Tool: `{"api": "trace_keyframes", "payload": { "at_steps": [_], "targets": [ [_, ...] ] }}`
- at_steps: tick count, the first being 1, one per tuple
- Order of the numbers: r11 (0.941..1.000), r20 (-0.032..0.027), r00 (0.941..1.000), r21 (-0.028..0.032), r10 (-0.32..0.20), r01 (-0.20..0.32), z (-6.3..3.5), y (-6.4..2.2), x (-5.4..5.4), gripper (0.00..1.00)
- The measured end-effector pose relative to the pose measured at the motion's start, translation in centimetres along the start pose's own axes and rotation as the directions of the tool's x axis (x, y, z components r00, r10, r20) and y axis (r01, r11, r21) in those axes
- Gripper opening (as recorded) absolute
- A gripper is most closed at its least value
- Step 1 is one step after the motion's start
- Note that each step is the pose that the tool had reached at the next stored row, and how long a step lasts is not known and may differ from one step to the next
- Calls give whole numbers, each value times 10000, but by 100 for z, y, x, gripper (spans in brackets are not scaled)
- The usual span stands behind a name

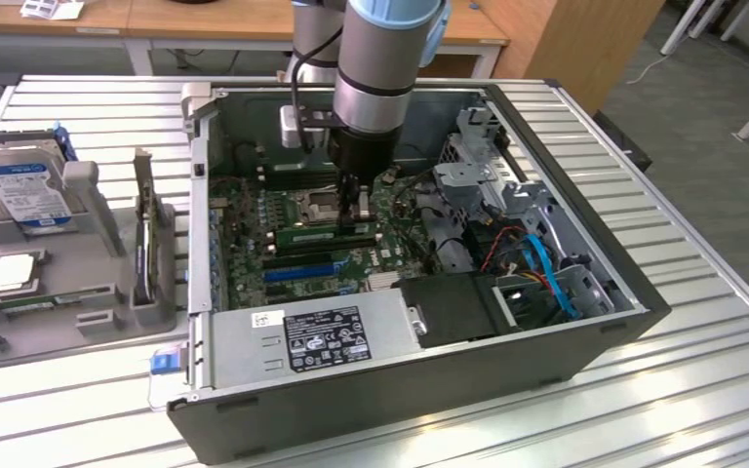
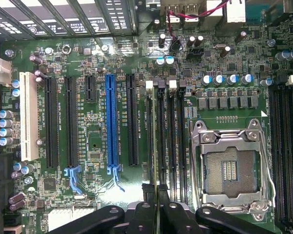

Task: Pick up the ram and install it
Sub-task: 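Insert the ram into the slot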

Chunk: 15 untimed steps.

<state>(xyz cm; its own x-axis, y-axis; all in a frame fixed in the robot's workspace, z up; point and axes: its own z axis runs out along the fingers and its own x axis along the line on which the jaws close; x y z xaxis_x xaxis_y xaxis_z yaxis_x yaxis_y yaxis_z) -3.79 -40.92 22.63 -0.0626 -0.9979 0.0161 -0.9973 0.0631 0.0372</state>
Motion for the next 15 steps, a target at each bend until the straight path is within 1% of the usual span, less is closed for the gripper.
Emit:
{"api": "trace_keyframes", "payload": {
  "at_steps": [4, 9, 15],
  "targets": [
    [10000, 2, 10000, 0, -6, 6, 1, 0, 0, 13],
    [10000, 1, 10000, -17, -9, 9, -2, -1, 5, 13],
    [10000, 1, 10000, -18, -9, 9, -2, -1, 12, 13]
  ]
}}
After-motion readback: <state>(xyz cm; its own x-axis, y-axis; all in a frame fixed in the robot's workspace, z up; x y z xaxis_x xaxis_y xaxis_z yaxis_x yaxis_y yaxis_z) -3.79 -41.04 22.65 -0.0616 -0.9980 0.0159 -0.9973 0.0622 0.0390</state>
